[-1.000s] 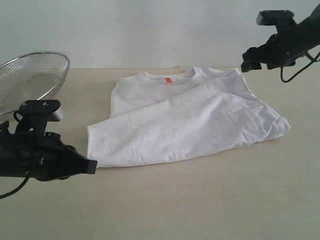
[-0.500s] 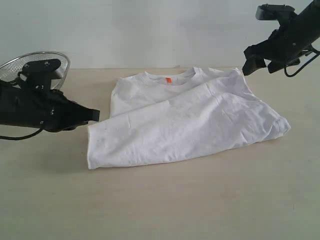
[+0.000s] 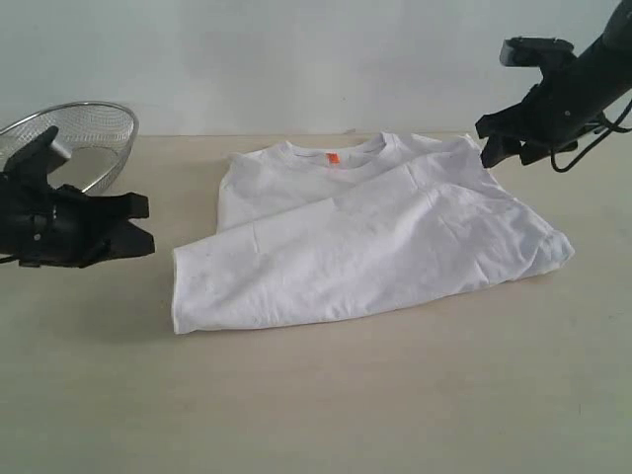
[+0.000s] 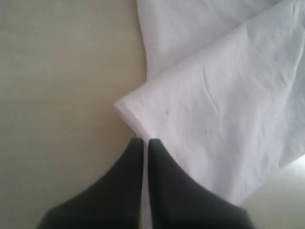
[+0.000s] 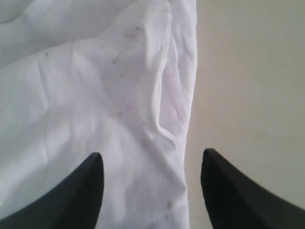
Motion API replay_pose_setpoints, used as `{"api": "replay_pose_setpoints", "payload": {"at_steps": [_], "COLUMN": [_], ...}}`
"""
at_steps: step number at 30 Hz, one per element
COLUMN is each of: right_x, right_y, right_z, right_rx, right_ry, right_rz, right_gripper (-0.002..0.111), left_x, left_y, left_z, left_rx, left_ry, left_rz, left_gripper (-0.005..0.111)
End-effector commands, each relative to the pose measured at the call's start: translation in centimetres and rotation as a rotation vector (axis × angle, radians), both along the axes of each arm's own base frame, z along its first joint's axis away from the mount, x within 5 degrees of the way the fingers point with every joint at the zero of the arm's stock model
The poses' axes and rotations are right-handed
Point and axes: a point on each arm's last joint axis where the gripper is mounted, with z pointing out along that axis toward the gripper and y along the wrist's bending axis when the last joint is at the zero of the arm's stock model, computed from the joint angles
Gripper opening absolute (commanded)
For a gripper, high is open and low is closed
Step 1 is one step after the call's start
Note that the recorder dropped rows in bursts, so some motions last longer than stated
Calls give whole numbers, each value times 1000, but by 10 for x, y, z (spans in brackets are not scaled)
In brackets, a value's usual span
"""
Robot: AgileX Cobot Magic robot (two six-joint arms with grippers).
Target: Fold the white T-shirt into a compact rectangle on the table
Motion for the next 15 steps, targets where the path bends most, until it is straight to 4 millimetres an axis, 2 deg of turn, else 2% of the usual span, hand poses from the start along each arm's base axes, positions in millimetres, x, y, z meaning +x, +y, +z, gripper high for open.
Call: {"api": "replay_pose_setpoints", "payload": {"at_steps": [1,7,15], "right_x": [2,2,2], "right_y": [0,0,1], "right_z": [-5,-6,-6], "right_rx": [9,9,8], "right_ry": [5,7,5], "right_rz": [-3,-3,4], "right_gripper": [53,53,53], "left_x": [-4,0,20], "left_y": [-3,1,-5], "left_z": [-19,-34,-34], "left_rx": [-78,-54,-121], "left_ry": [101,139,120], "left_rz": [-34,17,-19], "left_gripper": [4,4,4]}}
